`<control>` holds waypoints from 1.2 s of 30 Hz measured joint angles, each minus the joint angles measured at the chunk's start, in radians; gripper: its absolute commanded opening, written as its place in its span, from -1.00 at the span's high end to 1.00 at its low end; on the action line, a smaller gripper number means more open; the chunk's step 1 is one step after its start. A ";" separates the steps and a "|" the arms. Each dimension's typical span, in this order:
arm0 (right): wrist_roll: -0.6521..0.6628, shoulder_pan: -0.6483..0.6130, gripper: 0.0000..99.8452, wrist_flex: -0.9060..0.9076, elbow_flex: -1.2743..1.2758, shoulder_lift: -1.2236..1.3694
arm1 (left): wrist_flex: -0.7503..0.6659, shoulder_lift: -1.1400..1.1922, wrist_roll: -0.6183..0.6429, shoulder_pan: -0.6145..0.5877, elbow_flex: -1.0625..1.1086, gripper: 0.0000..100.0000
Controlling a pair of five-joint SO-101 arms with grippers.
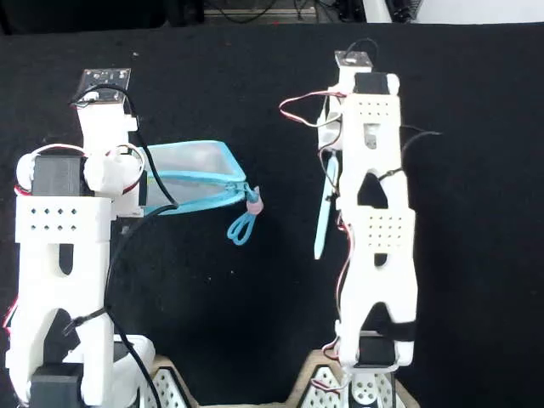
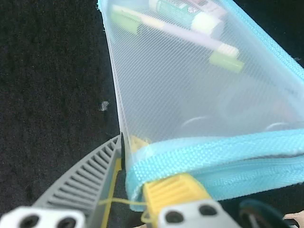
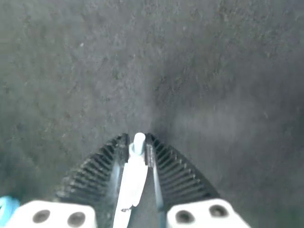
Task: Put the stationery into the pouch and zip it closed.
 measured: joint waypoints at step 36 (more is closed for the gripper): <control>0.000 -0.075 0.98 -0.106 0.298 -0.147 | 0.000 0.000 0.000 0.000 0.000 0.94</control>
